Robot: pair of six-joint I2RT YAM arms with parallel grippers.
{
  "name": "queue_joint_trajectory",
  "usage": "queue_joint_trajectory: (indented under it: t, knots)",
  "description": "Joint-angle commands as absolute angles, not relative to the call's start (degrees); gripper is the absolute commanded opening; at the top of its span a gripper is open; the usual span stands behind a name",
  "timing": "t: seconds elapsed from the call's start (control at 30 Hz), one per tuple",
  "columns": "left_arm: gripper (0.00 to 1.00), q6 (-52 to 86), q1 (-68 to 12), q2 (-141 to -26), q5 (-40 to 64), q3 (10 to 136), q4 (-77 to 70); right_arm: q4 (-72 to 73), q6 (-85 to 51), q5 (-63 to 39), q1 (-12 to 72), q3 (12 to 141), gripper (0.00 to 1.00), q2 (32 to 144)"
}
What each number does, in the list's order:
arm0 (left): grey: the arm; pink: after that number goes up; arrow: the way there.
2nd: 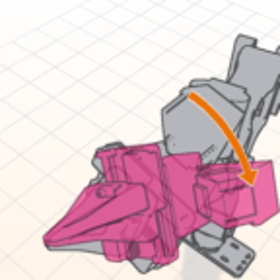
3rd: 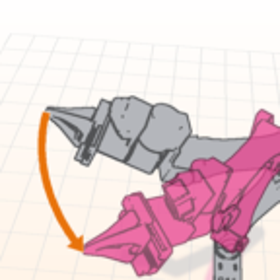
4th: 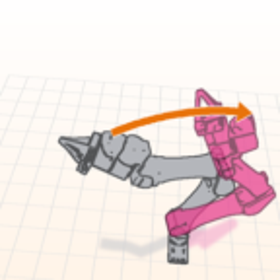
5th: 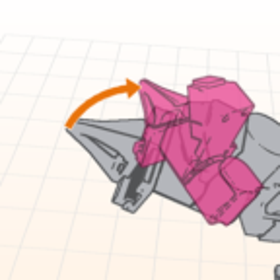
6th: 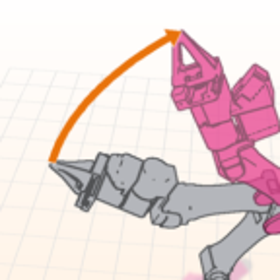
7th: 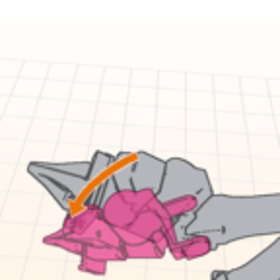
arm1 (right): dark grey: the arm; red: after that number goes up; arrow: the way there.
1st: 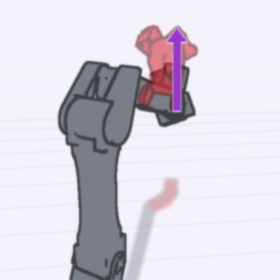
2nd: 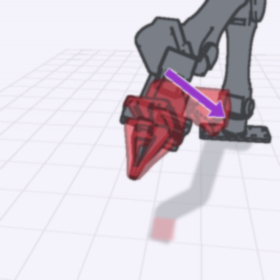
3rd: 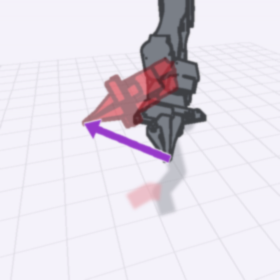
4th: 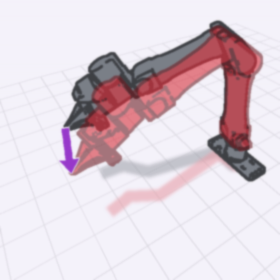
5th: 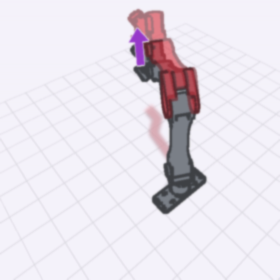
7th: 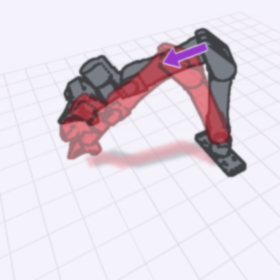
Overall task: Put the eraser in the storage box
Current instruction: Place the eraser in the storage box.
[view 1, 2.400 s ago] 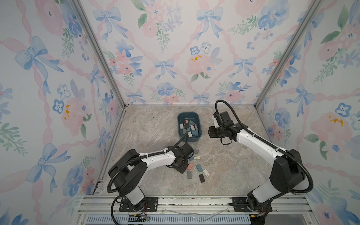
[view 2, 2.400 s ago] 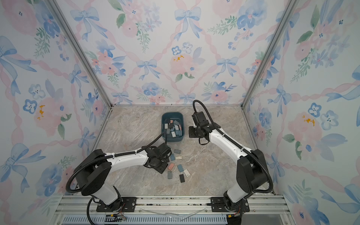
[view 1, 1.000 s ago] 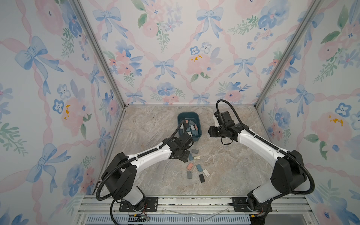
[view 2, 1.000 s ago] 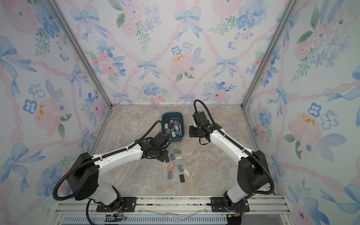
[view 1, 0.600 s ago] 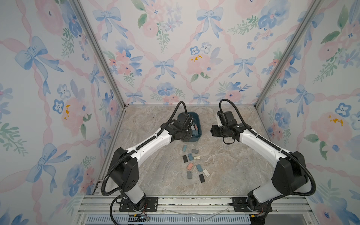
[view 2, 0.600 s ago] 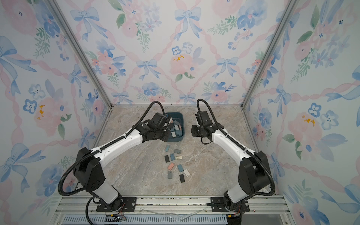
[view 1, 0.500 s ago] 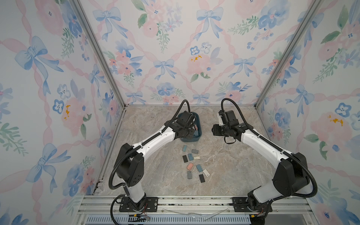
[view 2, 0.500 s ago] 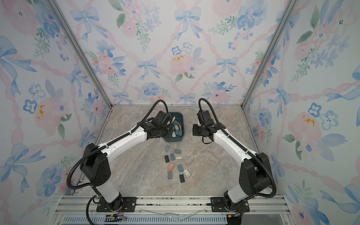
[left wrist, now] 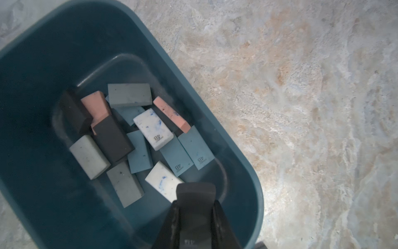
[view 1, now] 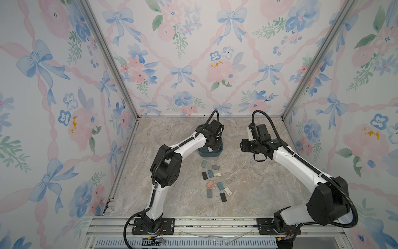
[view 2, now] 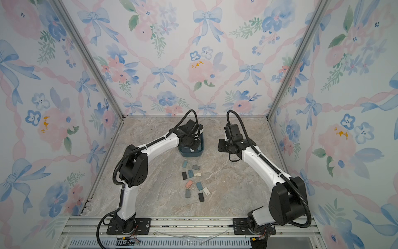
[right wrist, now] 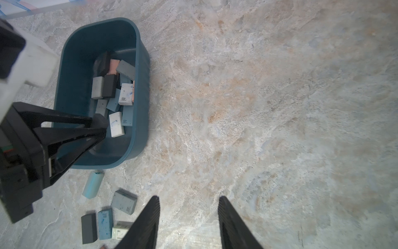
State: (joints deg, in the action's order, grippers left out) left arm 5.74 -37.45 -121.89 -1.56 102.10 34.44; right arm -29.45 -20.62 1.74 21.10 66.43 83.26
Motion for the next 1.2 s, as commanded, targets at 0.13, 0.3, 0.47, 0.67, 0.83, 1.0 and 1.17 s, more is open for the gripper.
queue_joint_trajectory:
  t: [0.13,0.3,0.47,0.67,0.83,1.0,1.17]
  knots:
    - [0.18,5.03,-36.84,-126.31,1.14,105.20,34.97,-30.91,-21.64,1.37,20.39,65.46,0.47,81.49]
    - [0.18,5.45,-36.74,-128.08,1.75,105.86,34.90,-30.78,-21.83,0.94,20.41,65.22,0.47,81.74]
    - [0.21,6.13,-36.65,-128.85,1.76,106.23,34.93,-30.67,-22.11,0.68,20.39,64.95,0.47,81.65]
    - [0.31,6.99,-36.43,-128.41,1.74,106.83,34.89,-30.40,-22.19,0.49,20.35,64.78,0.47,81.30]
    - [0.36,7.04,-36.21,-128.30,1.74,107.27,34.96,-30.37,-22.23,0.27,20.39,64.73,0.47,81.31]
    - [0.40,7.16,-36.16,-127.86,1.86,107.40,34.90,-30.51,-22.11,0.45,20.39,64.36,0.47,80.65]
    - [0.40,8.24,-35.61,-126.18,1.61,107.23,34.94,-30.00,-22.48,-0.31,20.54,63.59,0.47,79.89]
